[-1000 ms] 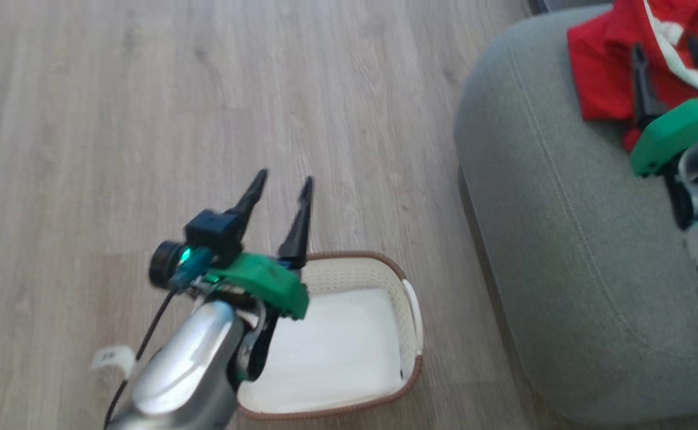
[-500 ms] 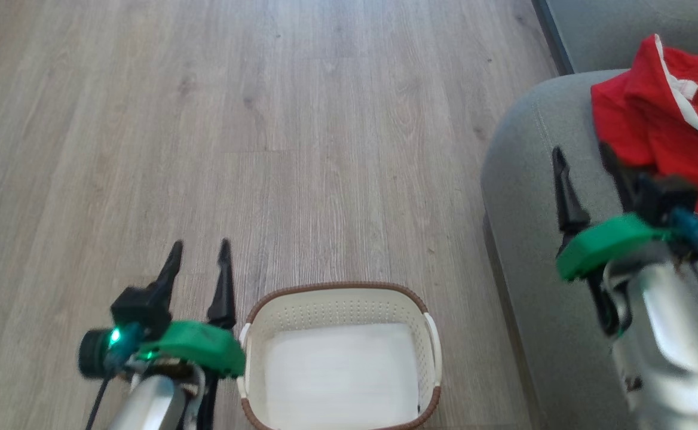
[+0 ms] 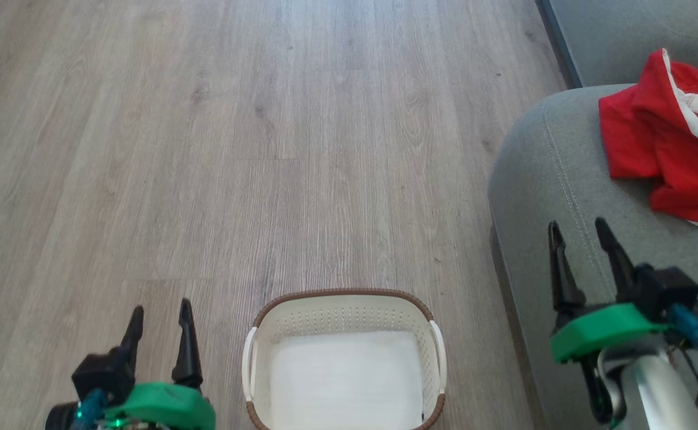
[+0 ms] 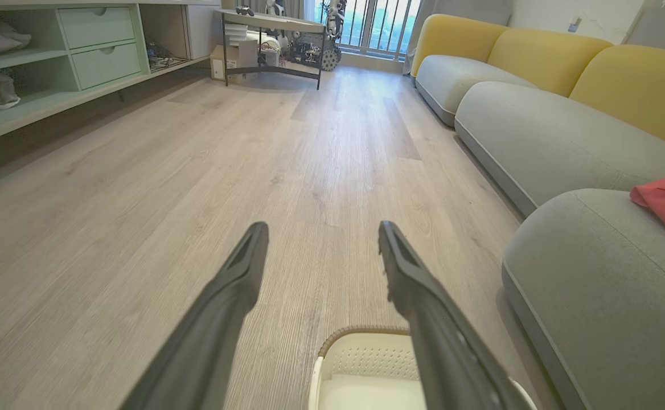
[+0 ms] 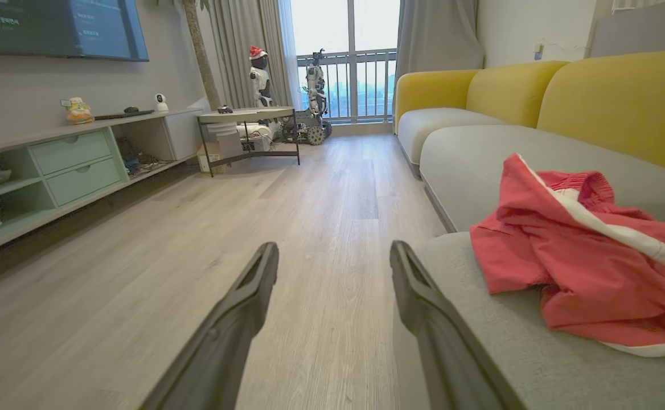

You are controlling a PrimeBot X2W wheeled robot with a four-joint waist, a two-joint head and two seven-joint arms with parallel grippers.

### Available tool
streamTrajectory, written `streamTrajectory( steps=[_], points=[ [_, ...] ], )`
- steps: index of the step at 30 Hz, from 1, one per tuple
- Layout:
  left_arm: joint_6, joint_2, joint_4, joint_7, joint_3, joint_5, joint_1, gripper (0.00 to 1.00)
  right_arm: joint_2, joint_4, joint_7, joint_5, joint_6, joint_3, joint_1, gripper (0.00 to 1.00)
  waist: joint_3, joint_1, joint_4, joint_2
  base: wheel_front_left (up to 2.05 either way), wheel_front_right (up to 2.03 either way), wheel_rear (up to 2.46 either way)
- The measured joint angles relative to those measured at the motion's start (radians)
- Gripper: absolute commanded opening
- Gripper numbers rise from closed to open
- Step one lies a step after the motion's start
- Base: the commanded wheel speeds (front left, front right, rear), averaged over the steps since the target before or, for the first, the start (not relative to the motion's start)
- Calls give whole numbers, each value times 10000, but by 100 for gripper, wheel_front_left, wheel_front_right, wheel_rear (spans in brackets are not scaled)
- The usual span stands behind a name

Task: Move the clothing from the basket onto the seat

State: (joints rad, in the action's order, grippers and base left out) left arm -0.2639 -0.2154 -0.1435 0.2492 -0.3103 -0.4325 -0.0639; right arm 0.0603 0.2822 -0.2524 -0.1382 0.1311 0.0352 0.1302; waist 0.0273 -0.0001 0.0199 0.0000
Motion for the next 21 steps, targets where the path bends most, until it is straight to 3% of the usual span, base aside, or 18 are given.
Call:
streamTrajectory(
  steps=[9, 21],
  points=[
    [88, 35, 130, 0, 169, 82, -507, 100, -69, -518, 0, -667, 0, -431, -1056, 100, 98, 0, 56, 0, 0, 0, 0],
    [186, 94, 109, 0, 305, 178, -682, 100, -75, -591, 0, -671, 0, -458, -1247, 100, 123, 0, 93, 0, 0, 0, 0]
  ],
)
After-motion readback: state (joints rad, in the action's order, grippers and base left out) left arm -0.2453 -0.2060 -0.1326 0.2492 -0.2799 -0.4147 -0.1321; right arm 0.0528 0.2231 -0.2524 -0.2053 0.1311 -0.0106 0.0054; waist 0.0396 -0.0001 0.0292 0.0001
